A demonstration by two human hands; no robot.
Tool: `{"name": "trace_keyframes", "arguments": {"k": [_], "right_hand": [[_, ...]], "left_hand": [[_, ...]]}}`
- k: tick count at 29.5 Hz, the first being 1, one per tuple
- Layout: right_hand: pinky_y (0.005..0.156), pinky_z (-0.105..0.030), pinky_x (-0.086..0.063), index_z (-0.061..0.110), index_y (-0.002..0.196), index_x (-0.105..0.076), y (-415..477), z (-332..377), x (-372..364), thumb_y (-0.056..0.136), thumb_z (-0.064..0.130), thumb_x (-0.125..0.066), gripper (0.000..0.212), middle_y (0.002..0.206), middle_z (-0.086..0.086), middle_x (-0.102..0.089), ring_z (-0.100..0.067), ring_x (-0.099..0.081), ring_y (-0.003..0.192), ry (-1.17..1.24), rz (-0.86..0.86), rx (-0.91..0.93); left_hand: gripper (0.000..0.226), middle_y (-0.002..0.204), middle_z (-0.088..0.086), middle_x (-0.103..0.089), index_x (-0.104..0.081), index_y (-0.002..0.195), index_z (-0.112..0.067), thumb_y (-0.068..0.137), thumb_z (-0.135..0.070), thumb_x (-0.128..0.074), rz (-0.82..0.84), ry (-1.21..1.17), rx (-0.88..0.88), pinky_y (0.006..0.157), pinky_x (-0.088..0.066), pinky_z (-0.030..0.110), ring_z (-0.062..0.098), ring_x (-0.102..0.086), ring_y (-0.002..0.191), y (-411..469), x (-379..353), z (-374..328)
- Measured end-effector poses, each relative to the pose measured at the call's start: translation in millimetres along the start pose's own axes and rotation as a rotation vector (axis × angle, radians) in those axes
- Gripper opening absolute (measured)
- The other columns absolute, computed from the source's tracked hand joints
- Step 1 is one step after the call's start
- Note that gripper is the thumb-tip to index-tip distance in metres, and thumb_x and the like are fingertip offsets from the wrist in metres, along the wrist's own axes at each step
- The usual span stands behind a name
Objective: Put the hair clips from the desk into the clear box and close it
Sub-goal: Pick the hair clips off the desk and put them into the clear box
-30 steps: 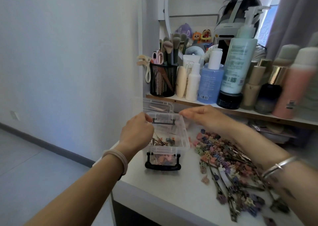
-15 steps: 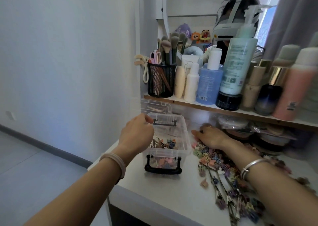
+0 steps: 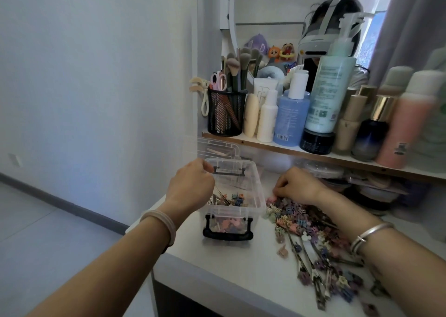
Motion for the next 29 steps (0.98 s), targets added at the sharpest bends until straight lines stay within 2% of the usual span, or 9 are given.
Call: {"name": "trace_keyframes", "arguments": {"k": [6, 10, 12, 14, 17, 20, 24, 27, 29], "right_hand": [[0.07, -0.022, -0.042, 0.01, 0.089, -0.074, -7.3, 13.5, 15.7, 0.086, 0.023, -0.064, 0.017, 0.082, 0.005, -0.067, -0.01, -0.056, 0.074, 0.221, -0.112, 0.008], [0.095, -0.027, -0.043, 0.016, 0.09, -0.075, -23.9, 49.1, 36.9, 0.072, 0.038, -0.07, 0.028, 0.1, 0.006, -0.072, -0.008, -0.062, 0.098, 0.602, 0.035, 0.174], [0.1, -0.027, -0.041, 0.02, 0.081, -0.077, -28.7, 55.2, 40.7, 0.065, 0.045, -0.068, 0.031, 0.103, 0.004, -0.073, -0.009, -0.062, 0.105, 0.59, 0.17, 0.215], [0.1, -0.029, -0.044, 0.022, 0.075, -0.075, -23.8, 47.5, 41.7, 0.074, 0.038, -0.069, 0.018, 0.101, 0.003, -0.073, -0.01, -0.064, 0.099, 0.566, 0.116, 0.142], [0.089, -0.031, -0.048, 0.018, 0.102, -0.067, -13.5, 26.8, 25.6, 0.088, 0.022, -0.06, 0.017, 0.106, -0.001, -0.067, -0.014, -0.062, 0.09, 0.213, 0.01, 0.036], [0.097, -0.026, -0.04, 0.018, 0.125, -0.056, -8.1, 13.1, 0.4, 0.087, 0.014, -0.059, 0.038, 0.129, -0.006, -0.057, -0.02, -0.054, 0.117, -0.064, 0.102, 0.026], [0.094, -0.031, -0.047, 0.02, 0.106, -0.069, -0.3, 7.8, -13.8, 0.087, 0.012, -0.056, 0.024, 0.119, -0.005, -0.065, -0.021, -0.059, 0.109, -0.18, 0.095, 0.06], [0.091, -0.026, -0.046, 0.015, 0.103, -0.07, 1.3, 14.5, -9.2, 0.086, 0.008, -0.06, 0.022, 0.113, -0.004, -0.067, -0.016, -0.06, 0.1, -0.084, -0.005, 0.067], [0.09, -0.022, -0.042, 0.014, 0.106, -0.069, -5.0, 28.2, 9.4, 0.086, 0.01, -0.062, 0.021, 0.108, 0.001, -0.067, -0.01, -0.056, 0.095, 0.241, -0.101, 0.077]], "left_hand": [[0.034, 0.127, 0.006, -0.055, -0.053, 0.121, -0.016, 0.092, -0.008, -0.035, -0.003, -0.004, 0.006, 0.096, -0.047, 0.045, 0.028, -0.056, 0.107, -4.4, 3.5, 0.7], [0.035, 0.128, 0.006, -0.055, -0.053, 0.121, -0.016, 0.092, -0.007, -0.035, -0.013, -0.004, 0.005, 0.096, -0.047, 0.044, 0.028, -0.056, 0.107, -4.9, 4.4, -0.4], [0.035, 0.127, 0.006, -0.056, -0.054, 0.12, -0.016, 0.092, -0.007, -0.035, -0.012, -0.004, 0.006, 0.096, -0.047, 0.044, 0.028, -0.056, 0.107, -4.8, 3.9, -0.1], [0.035, 0.123, 0.006, -0.058, -0.054, 0.12, -0.016, 0.091, -0.007, -0.035, -0.014, -0.005, 0.008, 0.095, -0.047, 0.044, 0.028, -0.056, 0.106, -4.6, 3.9, 0.2], [0.035, 0.123, 0.006, -0.058, -0.054, 0.119, -0.016, 0.091, -0.007, -0.035, -0.021, -0.004, 0.008, 0.094, -0.048, 0.042, 0.028, -0.057, 0.105, -4.5, 4.3, 0.8], [0.035, 0.125, 0.006, -0.057, -0.054, 0.119, -0.015, 0.091, -0.007, -0.035, -0.024, -0.003, 0.005, 0.093, -0.048, 0.041, 0.028, -0.057, 0.105, -4.9, 4.5, -0.1], [0.036, 0.126, 0.006, -0.056, -0.054, 0.119, -0.016, 0.091, -0.007, -0.035, -0.018, -0.004, 0.0, 0.095, -0.047, 0.044, 0.029, -0.056, 0.106, -4.9, 4.9, -1.2], [0.035, 0.124, 0.006, -0.056, -0.054, 0.119, -0.016, 0.091, -0.007, -0.035, -0.018, -0.012, 0.004, 0.095, -0.048, 0.044, 0.028, -0.057, 0.105, -4.1, 5.3, 0.2], [0.035, 0.117, 0.005, -0.057, -0.054, 0.119, -0.016, 0.092, -0.008, -0.035, -0.021, -0.015, 0.006, 0.094, -0.048, 0.043, 0.028, -0.057, 0.104, -3.9, 4.9, 1.1]]}}
Point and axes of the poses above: each hand's wrist, its own y-axis towards the middle knuckle, its own x-axis out of the back of the hand, z = x × y, the point moved 3 cm from there along y, towards the middle knuckle
